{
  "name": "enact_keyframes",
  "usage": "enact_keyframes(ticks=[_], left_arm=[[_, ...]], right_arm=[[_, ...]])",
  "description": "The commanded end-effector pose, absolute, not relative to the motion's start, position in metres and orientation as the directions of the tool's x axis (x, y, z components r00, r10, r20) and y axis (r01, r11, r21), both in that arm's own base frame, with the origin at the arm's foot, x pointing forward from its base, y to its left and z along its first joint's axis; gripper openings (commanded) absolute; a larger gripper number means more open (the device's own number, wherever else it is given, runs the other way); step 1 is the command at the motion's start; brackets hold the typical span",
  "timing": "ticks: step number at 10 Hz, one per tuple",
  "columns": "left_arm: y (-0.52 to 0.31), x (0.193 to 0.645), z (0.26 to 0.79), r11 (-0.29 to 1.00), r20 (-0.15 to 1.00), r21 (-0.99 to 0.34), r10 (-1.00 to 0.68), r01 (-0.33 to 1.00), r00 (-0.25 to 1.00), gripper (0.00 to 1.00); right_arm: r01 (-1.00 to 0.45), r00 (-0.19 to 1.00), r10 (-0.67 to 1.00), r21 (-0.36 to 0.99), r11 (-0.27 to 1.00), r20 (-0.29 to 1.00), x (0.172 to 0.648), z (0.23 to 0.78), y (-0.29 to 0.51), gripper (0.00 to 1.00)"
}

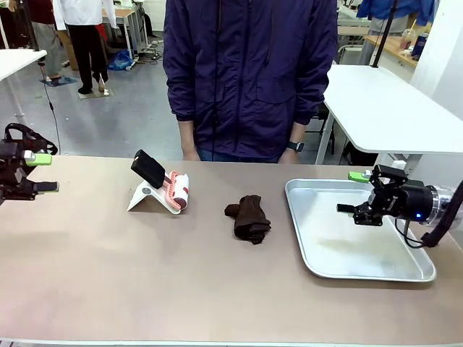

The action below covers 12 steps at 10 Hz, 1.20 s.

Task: Clean the surface of the table.
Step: Return the Lint Roller and towel to their original positions.

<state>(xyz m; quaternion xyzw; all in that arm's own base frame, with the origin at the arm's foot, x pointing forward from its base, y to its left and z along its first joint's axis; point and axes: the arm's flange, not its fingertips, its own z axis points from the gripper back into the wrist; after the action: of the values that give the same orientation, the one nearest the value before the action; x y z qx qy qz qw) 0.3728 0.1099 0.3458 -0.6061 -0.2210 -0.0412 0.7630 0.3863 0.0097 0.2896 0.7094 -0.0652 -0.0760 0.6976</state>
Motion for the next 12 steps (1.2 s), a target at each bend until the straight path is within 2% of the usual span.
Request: enact_keyframes(ticks=[1, 12], left_arm=[[0.1046, 0.3639, 0.3647, 0.296, 0.363, -0.911, 0.243, 0.288, 0.899, 1.0], [0.1046, 0.3639, 0.3647, 0.296, 0.363, -0.911, 0.243, 0.288, 0.899, 1.0]], right_arm=[[0.011, 0.981, -0.192, 1.0, -0.014, -0.014, 0.3868, 0.2964, 0.0127, 1.0], [0.011, 0.981, -0.192, 1.0, -0.014, -0.014, 0.3868, 0.2964, 0.0127, 1.0]])
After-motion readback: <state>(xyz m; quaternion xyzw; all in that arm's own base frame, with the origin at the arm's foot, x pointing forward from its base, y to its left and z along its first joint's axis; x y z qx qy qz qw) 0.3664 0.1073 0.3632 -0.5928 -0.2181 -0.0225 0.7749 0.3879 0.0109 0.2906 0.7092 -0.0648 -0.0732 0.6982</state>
